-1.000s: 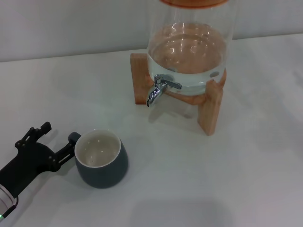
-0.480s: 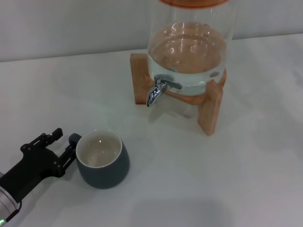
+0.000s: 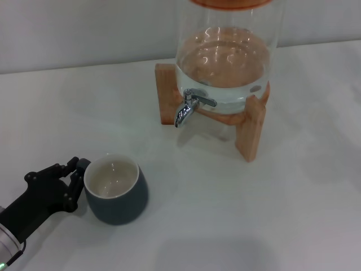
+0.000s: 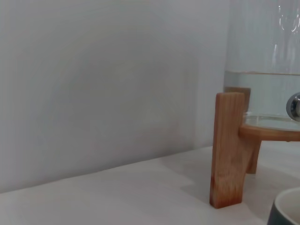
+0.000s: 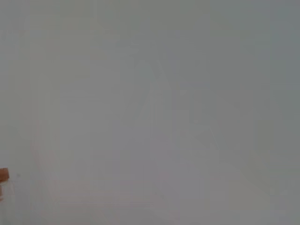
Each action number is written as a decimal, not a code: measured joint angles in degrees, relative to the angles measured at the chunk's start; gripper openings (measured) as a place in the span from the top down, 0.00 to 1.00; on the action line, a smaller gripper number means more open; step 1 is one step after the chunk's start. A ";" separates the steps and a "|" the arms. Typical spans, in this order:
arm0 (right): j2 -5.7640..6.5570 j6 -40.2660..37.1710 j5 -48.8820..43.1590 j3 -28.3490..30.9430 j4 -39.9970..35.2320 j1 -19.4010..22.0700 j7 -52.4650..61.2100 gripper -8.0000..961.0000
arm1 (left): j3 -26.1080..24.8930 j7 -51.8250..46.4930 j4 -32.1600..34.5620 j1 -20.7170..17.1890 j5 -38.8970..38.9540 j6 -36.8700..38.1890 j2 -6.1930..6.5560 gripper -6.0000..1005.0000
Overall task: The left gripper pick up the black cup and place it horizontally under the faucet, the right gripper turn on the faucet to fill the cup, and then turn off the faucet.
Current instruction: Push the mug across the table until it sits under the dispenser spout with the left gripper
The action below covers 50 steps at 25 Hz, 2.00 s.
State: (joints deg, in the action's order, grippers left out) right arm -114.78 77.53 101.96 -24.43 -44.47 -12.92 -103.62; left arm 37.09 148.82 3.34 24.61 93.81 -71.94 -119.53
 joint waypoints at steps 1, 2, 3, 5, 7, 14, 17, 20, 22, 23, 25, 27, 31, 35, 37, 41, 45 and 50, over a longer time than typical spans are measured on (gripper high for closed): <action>0.00 0.00 0.00 0.00 0.00 0.01 0.00 0.16 | -0.01 0.00 0.00 -0.01 -0.11 0.00 0.00 0.76; 0.00 0.00 0.00 0.00 0.00 0.01 0.00 0.16 | -0.01 0.00 0.00 -0.01 -0.20 -0.01 0.00 0.78; 0.00 0.00 0.00 0.00 0.00 0.01 -0.01 0.16 | -0.01 0.00 0.00 -0.01 -0.31 -0.01 0.00 0.79; 0.00 -0.01 0.00 0.00 0.00 0.01 -0.04 0.16 | -0.01 0.00 0.00 -0.01 -0.37 -0.06 0.00 0.83; 0.00 -0.04 0.00 0.00 0.00 0.01 -0.06 0.16 | -0.05 0.00 -0.02 0.00 -0.38 -0.25 -0.05 0.84; 0.00 -0.04 0.00 0.00 0.00 0.01 -0.09 0.16 | -0.53 -0.02 -0.03 0.07 0.52 -2.13 -0.08 0.84; 0.00 -0.01 0.00 0.00 0.00 0.01 -0.09 0.16 | -0.67 -0.09 -0.01 0.51 1.02 -2.67 -0.09 0.84; 0.00 0.24 0.00 0.00 0.00 0.01 -0.09 0.16 | -0.72 -0.43 -0.01 1.18 2.01 -2.56 -0.09 0.84; 0.00 0.52 0.00 0.00 0.00 0.01 -0.09 0.16 | -0.72 -0.58 -0.02 1.57 3.16 -2.31 -0.08 0.84; 0.00 0.58 -0.01 0.00 0.00 0.01 -0.09 0.16 | -0.72 -0.66 -0.14 1.86 3.55 -2.07 -0.08 0.84; 0.00 0.86 -0.01 0.05 0.01 0.01 -0.09 0.16 | -0.69 -1.26 -0.41 2.51 3.90 -1.47 -0.09 0.84; 0.00 1.03 -0.01 0.07 0.02 0.01 -0.09 0.16 | -0.61 -2.52 -0.53 3.18 3.91 -0.58 -0.09 0.84; 0.00 1.40 -0.01 0.09 0.06 0.08 -0.09 0.16 | -0.44 -4.60 -0.53 4.12 3.90 0.73 -0.11 0.84; 0.00 1.46 -0.01 0.09 0.47 0.16 -0.09 0.16 | -0.36 -5.19 -0.86 5.10 3.79 1.25 -0.18 0.84; 0.00 1.49 -0.01 0.09 0.64 0.17 -0.09 0.16 | -0.35 -5.31 -1.23 5.60 3.68 1.61 -0.18 0.84; 0.00 1.74 -0.01 0.09 0.72 0.18 -0.13 0.16 | -0.35 -5.35 -1.48 6.41 3.58 2.87 -0.22 0.84; 0.00 1.94 -0.01 0.09 0.79 0.18 -0.16 0.16 | -0.35 -5.15 -2.53 7.39 3.46 4.32 -0.26 0.84; 0.00 1.94 -0.01 0.09 0.79 0.07 -0.19 0.16 | -0.36 -4.88 -2.73 7.91 3.42 5.78 -0.34 0.84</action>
State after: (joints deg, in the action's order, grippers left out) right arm -114.78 79.46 101.95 -24.34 -43.68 -12.85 -103.81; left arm 36.74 143.95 0.61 32.52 97.23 -66.16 -119.87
